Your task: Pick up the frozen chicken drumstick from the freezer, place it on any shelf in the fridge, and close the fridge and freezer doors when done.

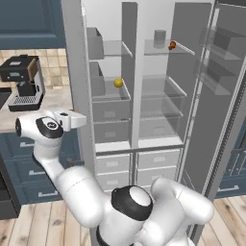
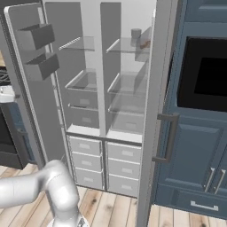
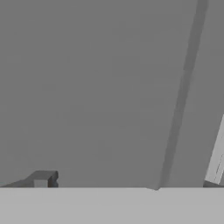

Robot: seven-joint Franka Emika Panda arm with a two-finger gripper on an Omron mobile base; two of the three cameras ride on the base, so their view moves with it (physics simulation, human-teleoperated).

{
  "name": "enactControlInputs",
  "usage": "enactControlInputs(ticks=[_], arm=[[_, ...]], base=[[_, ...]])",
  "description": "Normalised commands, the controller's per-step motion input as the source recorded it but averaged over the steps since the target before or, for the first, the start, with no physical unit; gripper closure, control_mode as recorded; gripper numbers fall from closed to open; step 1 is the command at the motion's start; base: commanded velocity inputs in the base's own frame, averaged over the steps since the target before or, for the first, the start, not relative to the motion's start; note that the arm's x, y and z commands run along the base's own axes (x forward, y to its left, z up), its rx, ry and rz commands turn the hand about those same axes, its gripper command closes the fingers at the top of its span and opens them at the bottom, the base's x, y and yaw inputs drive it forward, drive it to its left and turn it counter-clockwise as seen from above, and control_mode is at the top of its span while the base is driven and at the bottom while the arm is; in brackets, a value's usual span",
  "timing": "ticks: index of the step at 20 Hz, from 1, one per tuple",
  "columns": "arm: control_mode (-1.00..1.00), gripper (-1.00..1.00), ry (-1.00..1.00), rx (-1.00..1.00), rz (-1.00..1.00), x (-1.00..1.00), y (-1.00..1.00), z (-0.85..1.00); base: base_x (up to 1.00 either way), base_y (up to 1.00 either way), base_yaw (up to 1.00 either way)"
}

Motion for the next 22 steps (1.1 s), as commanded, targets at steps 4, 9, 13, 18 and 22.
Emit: enactControlInputs(ticks=[4,9,13,18,22], arm=[[-1.0,-1.0,0.0,0.0,0.0,0.11,-0.59,0.0],[-1.0,-1.0,0.0,0.0,-0.04,0.02,-0.92,0.0],[-1.0,-1.0,0.0,0.01,-0.13,0.19,-1.0,0.0],[-1.0,-1.0,0.0,0.05,-0.15,0.18,-1.0,0.0],[-1.0,-1.0,-0.02,0.09,-0.14,0.19,-1.0,0.0]], base=[[0.0,0.0,0.0],[0.0,0.0,0.0],[0.0,0.0,0.0],[0.0,0.0,0.0],[0.0,0.0,0.0]])
